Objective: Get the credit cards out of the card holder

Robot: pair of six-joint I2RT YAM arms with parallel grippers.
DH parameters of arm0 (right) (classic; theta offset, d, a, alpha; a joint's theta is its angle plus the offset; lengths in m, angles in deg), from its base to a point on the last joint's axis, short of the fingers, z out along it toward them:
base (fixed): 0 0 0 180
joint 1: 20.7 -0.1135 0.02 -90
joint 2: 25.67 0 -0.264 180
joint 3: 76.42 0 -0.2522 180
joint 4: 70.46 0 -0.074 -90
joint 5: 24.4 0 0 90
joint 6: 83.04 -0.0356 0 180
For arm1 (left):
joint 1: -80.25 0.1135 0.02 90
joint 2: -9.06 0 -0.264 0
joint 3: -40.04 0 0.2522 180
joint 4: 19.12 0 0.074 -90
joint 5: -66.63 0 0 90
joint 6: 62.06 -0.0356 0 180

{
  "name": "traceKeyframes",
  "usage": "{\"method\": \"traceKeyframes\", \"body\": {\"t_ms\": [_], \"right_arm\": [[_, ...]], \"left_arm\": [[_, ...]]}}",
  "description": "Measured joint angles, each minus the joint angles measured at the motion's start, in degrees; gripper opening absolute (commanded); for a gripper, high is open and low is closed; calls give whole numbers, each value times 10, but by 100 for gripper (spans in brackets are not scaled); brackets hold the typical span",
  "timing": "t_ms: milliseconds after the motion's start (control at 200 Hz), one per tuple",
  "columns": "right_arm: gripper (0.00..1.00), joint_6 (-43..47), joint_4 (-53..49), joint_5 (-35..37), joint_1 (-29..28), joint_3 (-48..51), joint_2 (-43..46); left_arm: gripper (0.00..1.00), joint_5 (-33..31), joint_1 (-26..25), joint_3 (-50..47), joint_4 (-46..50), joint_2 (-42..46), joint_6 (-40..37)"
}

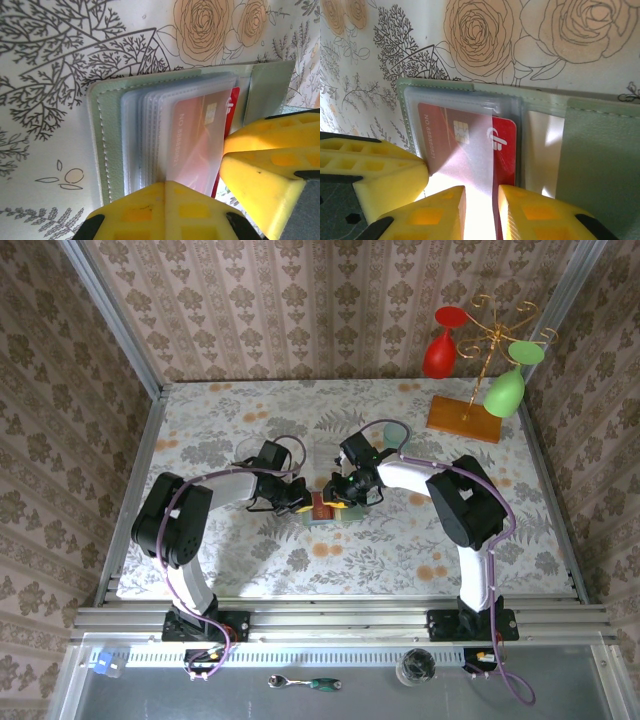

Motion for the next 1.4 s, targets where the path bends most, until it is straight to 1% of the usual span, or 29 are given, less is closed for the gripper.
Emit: {"method": "traceKeyframes", "body": {"t_ms": [355, 645, 865, 1090, 1400], "right_arm": [[26, 9, -13, 23, 0, 1, 13], [27, 9, -13, 26, 0, 11, 48], [31, 9, -12, 29, 2, 26, 53], [31, 9, -8, 28, 7, 38, 53], [31, 11, 10, 23, 17, 45, 52]], "left_arm": [[0, 0, 0, 0, 0, 0, -2], [0, 0, 0, 2, 2, 2, -2], [0, 0, -4, 24, 6, 2, -2], [0, -1, -15, 38, 9, -5, -7], [0, -10, -16, 39, 28, -13, -17]]}}
